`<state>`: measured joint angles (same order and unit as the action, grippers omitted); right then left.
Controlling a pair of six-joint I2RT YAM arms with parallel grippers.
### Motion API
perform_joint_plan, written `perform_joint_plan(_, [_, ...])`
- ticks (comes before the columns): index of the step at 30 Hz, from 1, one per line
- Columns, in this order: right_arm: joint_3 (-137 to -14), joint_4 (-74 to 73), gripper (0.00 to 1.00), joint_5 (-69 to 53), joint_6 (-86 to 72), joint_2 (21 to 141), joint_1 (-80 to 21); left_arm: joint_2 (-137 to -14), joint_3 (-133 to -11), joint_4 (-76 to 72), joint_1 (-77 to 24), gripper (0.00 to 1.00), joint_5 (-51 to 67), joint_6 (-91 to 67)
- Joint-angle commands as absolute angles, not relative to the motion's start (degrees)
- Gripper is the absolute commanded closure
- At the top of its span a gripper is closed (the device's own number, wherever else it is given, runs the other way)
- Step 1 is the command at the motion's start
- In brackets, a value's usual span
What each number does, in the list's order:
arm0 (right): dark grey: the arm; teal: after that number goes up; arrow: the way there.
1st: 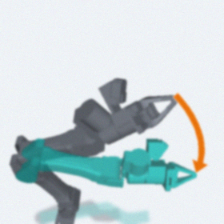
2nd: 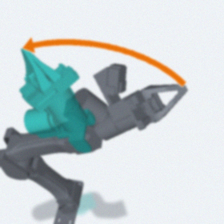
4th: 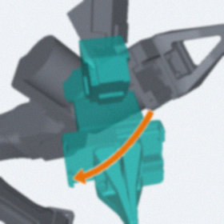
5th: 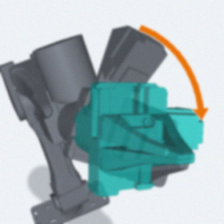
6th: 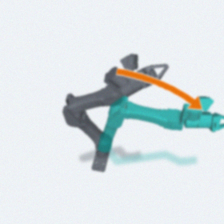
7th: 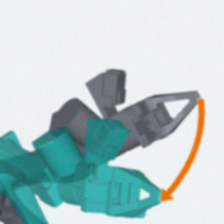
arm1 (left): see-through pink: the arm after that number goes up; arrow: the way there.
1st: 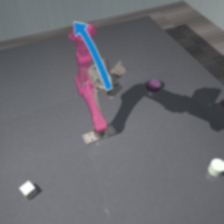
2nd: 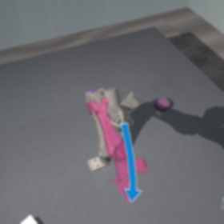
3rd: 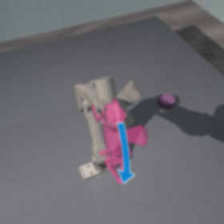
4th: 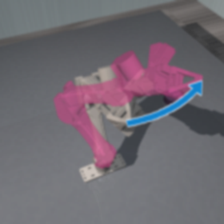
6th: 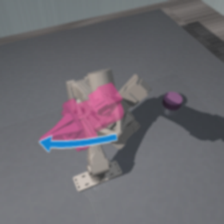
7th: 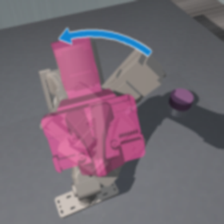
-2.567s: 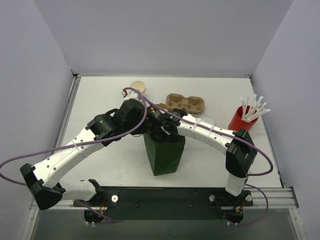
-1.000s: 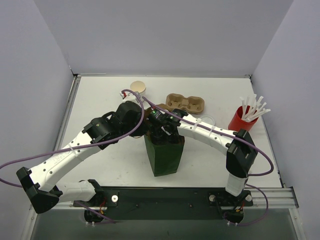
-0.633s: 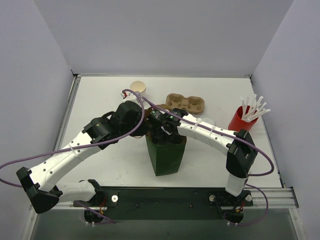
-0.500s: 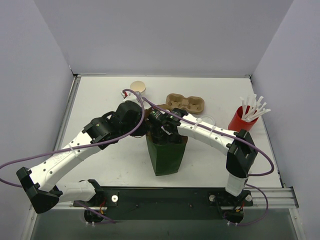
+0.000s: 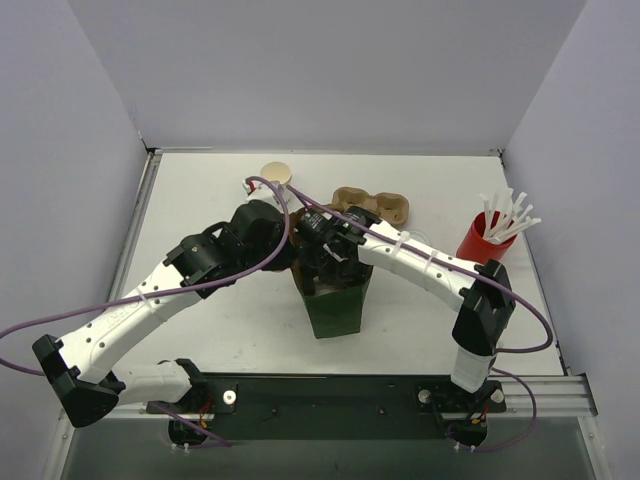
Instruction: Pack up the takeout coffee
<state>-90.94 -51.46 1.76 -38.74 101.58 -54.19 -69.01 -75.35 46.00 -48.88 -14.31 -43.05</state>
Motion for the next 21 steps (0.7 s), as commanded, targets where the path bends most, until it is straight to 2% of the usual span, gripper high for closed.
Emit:
perform_joint_plan(1, [-94.92, -56.07, 0.14, 2.90, -37.97, 100.19, -53.97, -69.17, -78.22, 43.15, -48.34, 1.00, -15.47, -41.40])
perform_joint_plan(21, [-99.93, -58.01, 0.13, 4.13, -38.06, 99.93, -54.40, -71.28, -81.73, 46.40, -48.34, 1.00, -15.21, -42.71])
